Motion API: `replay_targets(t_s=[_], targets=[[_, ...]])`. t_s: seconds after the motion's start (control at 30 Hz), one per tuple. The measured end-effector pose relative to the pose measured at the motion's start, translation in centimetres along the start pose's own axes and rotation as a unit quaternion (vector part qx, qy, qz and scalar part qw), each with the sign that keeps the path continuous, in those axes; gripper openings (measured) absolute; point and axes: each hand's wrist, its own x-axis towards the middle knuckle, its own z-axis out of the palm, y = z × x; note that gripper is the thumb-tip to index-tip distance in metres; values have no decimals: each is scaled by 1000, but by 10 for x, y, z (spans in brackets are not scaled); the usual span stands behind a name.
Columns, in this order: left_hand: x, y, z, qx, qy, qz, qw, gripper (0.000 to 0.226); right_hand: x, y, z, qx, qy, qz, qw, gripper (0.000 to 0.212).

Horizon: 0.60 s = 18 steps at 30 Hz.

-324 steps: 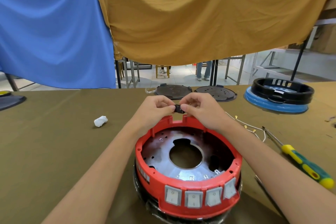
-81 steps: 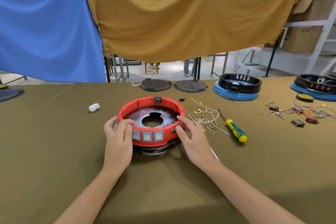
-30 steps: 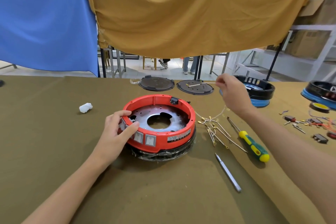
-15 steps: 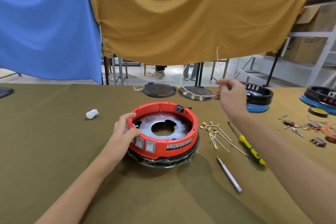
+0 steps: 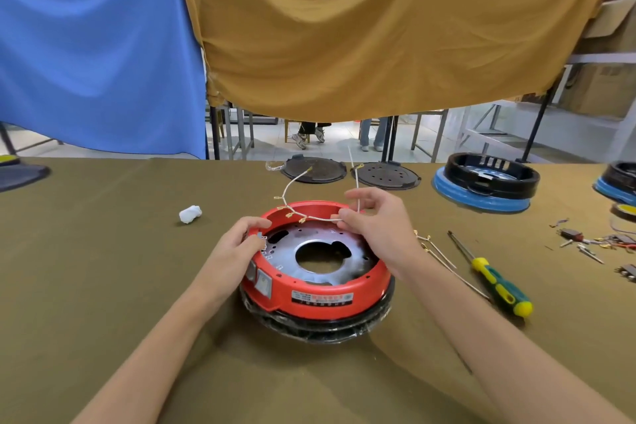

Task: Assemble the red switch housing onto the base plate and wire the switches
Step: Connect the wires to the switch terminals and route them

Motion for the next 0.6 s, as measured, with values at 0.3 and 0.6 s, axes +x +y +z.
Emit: replay_targets(t_s=[0.3, 0.6], targets=[[18, 32, 6, -26, -13, -62, 998, 29, -4, 0, 0, -58, -58, -58, 995, 31], [25, 21, -1, -46, 59, 9, 997, 21, -4, -16, 1, -153, -208, 4, 966, 21]])
